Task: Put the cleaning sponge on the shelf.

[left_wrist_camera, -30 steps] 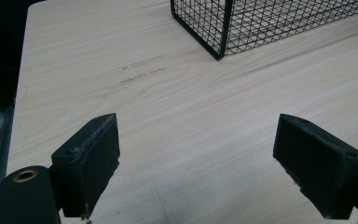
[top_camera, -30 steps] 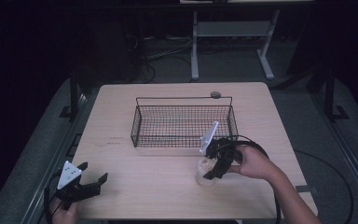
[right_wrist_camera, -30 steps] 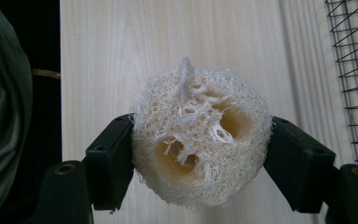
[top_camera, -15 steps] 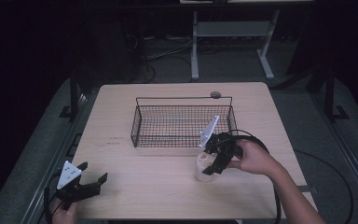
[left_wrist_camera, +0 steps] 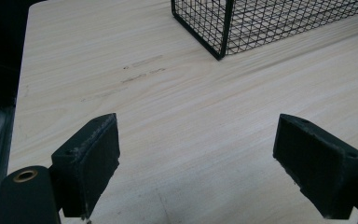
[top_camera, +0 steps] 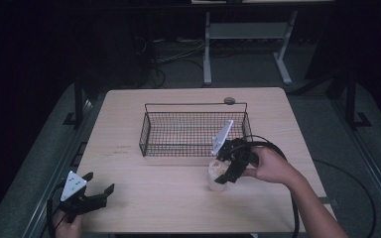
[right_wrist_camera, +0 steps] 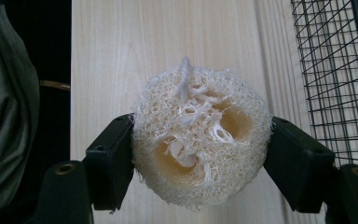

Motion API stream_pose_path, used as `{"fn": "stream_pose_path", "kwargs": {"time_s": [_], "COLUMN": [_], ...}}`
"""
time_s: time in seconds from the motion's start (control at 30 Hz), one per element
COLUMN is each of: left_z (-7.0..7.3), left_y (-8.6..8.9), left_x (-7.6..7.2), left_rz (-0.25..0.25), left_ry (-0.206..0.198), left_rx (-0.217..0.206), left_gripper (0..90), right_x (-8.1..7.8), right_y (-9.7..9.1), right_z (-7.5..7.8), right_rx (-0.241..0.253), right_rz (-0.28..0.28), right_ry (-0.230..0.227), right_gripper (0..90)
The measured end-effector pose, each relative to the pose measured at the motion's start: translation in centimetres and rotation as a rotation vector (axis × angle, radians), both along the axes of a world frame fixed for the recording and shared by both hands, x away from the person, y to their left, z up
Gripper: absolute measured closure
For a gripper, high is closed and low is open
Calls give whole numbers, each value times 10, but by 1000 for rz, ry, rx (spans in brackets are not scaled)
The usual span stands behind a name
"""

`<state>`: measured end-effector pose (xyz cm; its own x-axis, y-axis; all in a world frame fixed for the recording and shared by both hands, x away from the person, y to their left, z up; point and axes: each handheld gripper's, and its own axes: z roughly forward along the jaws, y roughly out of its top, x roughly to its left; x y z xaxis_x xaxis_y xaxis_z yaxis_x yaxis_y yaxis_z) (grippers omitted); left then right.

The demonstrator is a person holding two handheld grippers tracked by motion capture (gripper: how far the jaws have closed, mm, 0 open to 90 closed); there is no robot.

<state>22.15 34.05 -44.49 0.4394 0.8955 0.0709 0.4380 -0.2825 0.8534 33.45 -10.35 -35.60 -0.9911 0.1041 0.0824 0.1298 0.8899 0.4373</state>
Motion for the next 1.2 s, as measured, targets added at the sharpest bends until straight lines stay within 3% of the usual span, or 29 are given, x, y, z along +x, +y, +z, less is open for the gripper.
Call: {"fn": "stream_pose_path", "kwargs": {"time_s": [1.2], "left_z": [0], "left_y": [1], "left_x": [0], "left_rz": [2], "left_ry": [-1], "left_rx": [3], "left_gripper": [137], "right_x": [13], "right_y": [9], "right_z": [35], "right_rx": [7], "right_rz": [22], "right_ry": [-18], "right_gripper": [286]}}
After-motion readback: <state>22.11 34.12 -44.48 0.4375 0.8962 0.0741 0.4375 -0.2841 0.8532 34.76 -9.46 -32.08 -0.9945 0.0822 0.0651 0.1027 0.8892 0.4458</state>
